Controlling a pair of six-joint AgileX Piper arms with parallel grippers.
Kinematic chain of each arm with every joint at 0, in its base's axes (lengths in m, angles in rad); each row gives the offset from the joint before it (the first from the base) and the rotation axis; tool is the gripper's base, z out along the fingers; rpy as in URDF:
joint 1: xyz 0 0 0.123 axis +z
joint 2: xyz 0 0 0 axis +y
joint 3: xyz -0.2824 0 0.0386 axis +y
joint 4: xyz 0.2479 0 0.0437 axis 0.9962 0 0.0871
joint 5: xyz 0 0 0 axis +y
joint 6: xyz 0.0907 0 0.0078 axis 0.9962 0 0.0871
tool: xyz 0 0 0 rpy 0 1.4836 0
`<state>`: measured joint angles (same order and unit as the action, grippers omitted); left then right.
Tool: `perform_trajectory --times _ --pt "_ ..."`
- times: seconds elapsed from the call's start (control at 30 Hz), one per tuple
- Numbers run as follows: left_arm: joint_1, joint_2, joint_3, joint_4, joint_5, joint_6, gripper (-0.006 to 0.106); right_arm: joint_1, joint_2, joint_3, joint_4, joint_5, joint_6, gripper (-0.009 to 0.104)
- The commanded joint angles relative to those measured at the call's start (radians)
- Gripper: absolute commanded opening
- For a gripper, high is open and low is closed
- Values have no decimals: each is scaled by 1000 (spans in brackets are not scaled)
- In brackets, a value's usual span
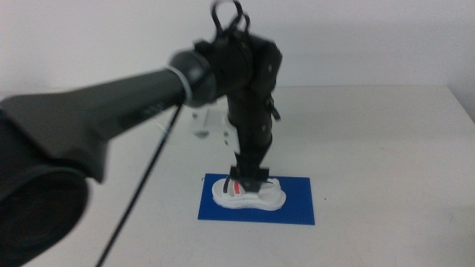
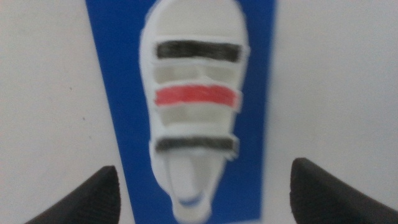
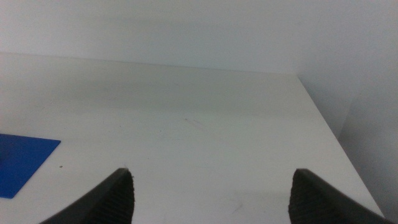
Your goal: Use one arm to grab the shoe from the table and place it on the mat.
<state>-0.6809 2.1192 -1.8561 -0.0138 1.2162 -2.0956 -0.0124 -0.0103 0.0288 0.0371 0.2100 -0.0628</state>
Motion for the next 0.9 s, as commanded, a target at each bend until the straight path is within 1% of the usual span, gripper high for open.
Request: perform_trajectory --times 0.0,0.1,0.17,0.2,0.27,0.37,0.47,0.57,0.6,0.63,0.67,0.77,0.87 --pt "-2 -125 -31 36 81 -2 94 1 -26 5 -9 -76 -8 64" --pt "-2 -204 -31 112 92 76 94 1 -26 5 -9 -76 -8 64" --pt "-2 -254 -31 184 92 199 94 1 -26 5 -9 -76 -8 64" --pt "-2 -279 -31 234 92 298 94 1 -26 5 -9 -76 -8 64" --pt "-2 -322 -31 347 92 541 94 1 -26 5 -9 -76 -8 64" --pt "-2 -372 -31 522 92 1018 94 1 -26 5 -9 -76 -8 64" --pt "-2 -408 -31 643 92 1481 94 1 -26 5 -9 -76 -8 64" --pt "-2 -434 -31 699 92 1821 94 1 -26 5 -9 -76 -8 64" --pt "-2 -441 -31 697 92 1880 94 1 -26 5 -9 -76 -8 64" --pt "-2 -446 -31 684 92 1895 94 1 -26 5 -9 -76 -8 64" --pt "-2 -450 -31 670 92 1896 94 1 -26 5 -9 -76 -8 64" --pt "-2 -485 2 708 91 1891 94 1 -26 5 -9 -76 -8 64" --pt "11 -568 92 705 51 1847 94 1 -26 5 -9 -76 -8 64"
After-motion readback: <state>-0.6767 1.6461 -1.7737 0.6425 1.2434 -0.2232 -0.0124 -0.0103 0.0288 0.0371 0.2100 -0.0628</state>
